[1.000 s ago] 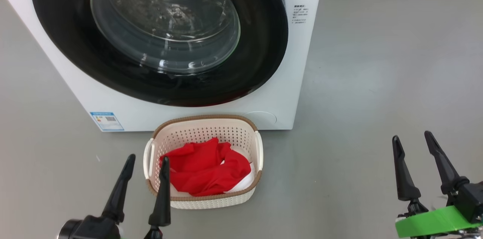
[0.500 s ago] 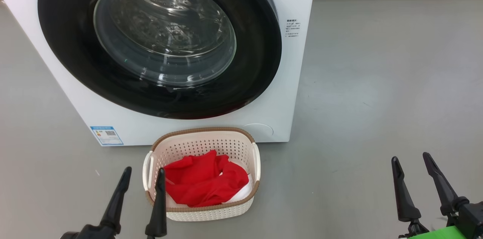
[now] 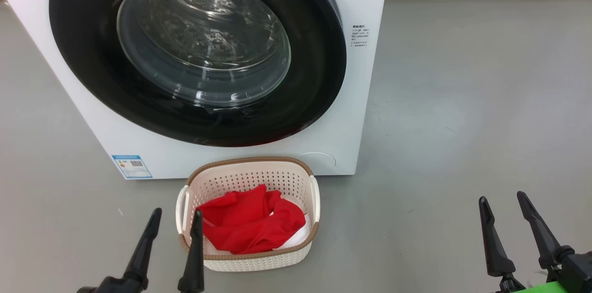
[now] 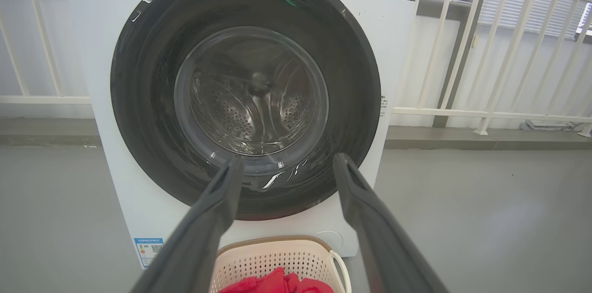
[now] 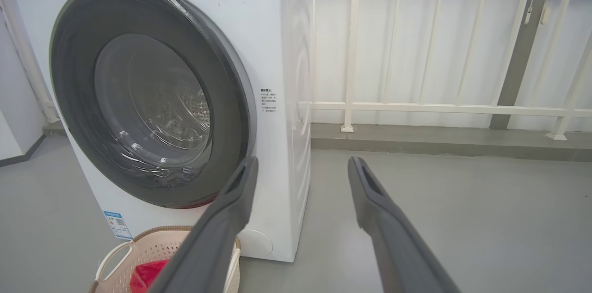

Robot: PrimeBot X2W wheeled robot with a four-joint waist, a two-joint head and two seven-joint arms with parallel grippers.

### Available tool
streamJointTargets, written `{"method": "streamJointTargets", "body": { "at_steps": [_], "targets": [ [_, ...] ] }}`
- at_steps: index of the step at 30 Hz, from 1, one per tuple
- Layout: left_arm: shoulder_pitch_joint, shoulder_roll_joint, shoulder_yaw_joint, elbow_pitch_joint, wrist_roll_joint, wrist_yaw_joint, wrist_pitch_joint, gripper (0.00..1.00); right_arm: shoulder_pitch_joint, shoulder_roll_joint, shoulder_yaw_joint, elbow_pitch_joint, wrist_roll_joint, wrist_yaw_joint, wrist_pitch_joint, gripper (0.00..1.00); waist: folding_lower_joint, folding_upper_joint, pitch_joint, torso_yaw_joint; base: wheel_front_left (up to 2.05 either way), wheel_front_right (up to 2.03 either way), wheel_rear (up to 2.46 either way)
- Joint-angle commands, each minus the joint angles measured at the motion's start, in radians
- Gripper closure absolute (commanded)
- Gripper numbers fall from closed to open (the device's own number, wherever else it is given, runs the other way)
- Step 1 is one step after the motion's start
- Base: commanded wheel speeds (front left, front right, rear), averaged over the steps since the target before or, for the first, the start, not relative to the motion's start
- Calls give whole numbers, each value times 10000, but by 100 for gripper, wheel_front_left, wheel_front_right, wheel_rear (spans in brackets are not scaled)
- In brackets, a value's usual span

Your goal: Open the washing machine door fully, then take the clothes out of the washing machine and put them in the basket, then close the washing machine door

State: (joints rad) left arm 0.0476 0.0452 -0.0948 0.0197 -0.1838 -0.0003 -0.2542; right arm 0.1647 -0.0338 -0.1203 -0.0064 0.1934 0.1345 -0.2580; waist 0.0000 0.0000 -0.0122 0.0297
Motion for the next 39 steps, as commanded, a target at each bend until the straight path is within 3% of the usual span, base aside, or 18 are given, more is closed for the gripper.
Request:
{"method": "streamJointTargets", "body": {
  "at_steps": [1, 16, 17, 27, 39],
  "targets": [
    [-62, 51, 369, -183, 116, -29, -76, 0, -77, -164, 189, -301, 76, -38, -38, 0, 0, 0, 9, -2, 0, 0, 0],
    [-108, 51, 363, -293, 133, -12, -76, 0, -123, -164, 173, -268, 85, -38, -38, 0, 0, 0, 63, -1, 0, 0, 0],
    [2, 0, 8, -29, 29, -2, 0, 100, -2, 0, -5, -3, 4, 0, 0, 100, 0, 0, 64, -2, 0, 0, 0],
    [-2, 17, -4, 352, -764, -37, 177, 100, -110, 67, 86, 457, 739, 0, 178, 100, 14, 0, 54, -18, 0, 0, 0],
    [-173, 99, 109, 549, -2219, -151, 453, 100, -398, -19, 163, 689, 2167, -4, 475, 100, 0, 0, 74, -46, 0, 0, 0]
  ]
}}
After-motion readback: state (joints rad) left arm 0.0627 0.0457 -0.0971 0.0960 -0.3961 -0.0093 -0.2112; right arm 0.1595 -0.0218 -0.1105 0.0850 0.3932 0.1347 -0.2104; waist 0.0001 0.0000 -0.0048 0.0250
